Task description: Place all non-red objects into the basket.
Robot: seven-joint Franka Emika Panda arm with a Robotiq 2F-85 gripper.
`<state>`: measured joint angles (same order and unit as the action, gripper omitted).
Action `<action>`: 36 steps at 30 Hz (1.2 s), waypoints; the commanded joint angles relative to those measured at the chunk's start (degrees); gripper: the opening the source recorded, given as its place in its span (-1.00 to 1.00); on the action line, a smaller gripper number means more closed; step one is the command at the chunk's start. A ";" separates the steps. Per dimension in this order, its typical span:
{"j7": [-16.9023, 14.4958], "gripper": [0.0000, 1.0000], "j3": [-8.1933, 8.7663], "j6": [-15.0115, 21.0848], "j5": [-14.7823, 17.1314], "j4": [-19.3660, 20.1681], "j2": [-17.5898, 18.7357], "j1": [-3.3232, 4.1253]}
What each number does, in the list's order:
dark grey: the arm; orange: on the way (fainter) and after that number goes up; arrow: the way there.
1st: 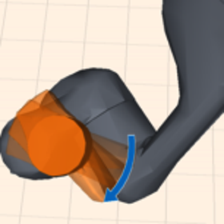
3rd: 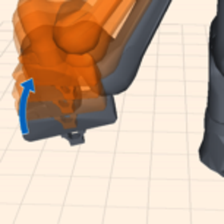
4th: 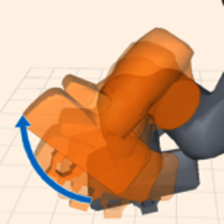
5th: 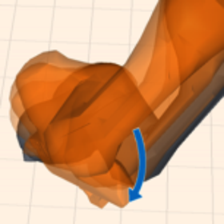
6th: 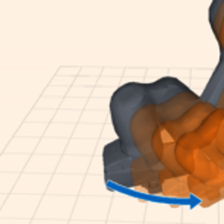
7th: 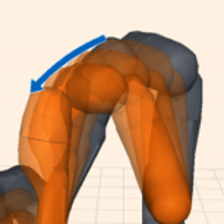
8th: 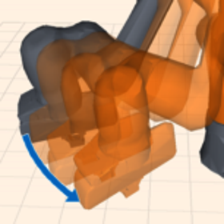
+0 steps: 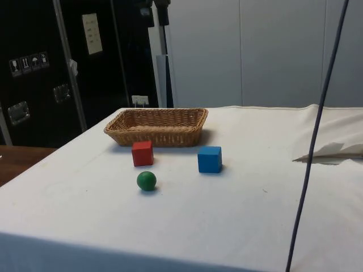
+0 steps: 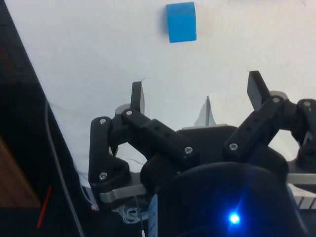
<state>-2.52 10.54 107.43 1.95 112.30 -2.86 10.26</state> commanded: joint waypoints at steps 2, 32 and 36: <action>0.17 1.00 -0.06 1.09 -0.34 1.03 -0.92 0.00; 2.06 1.00 -0.69 2.52 -5.50 9.17 -9.05 -0.11; 2.35 1.00 -0.74 2.92 -5.90 10.20 -10.03 -0.11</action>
<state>-0.80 10.03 109.43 -3.27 121.87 -12.32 10.26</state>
